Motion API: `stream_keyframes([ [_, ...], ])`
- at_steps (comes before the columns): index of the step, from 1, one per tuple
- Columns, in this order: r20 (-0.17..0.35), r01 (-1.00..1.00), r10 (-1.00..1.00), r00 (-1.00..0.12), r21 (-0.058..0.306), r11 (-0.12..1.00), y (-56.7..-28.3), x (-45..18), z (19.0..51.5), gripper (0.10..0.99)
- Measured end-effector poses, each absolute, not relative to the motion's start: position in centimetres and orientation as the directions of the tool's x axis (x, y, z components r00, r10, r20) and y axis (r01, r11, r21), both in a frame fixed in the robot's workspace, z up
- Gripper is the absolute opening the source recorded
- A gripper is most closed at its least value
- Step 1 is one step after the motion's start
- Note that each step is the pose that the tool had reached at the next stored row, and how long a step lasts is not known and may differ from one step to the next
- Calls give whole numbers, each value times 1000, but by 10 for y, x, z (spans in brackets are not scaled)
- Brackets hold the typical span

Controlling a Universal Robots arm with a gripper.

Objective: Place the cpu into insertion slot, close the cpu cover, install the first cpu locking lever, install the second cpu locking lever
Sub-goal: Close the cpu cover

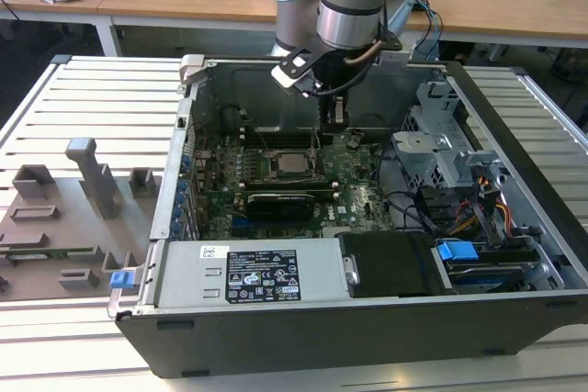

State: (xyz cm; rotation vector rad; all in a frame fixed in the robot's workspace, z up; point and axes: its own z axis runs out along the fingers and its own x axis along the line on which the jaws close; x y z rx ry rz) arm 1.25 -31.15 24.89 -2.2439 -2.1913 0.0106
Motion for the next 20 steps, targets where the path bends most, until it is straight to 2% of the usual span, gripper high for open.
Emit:
stream_keyframes([
  [7, -1, 1000, 1000, 24, -8, -24, -311, 4, 247, 106],
  [20, -1, 1000, 1000, 24, -8, -24, -312, -44, 217, 106],
])
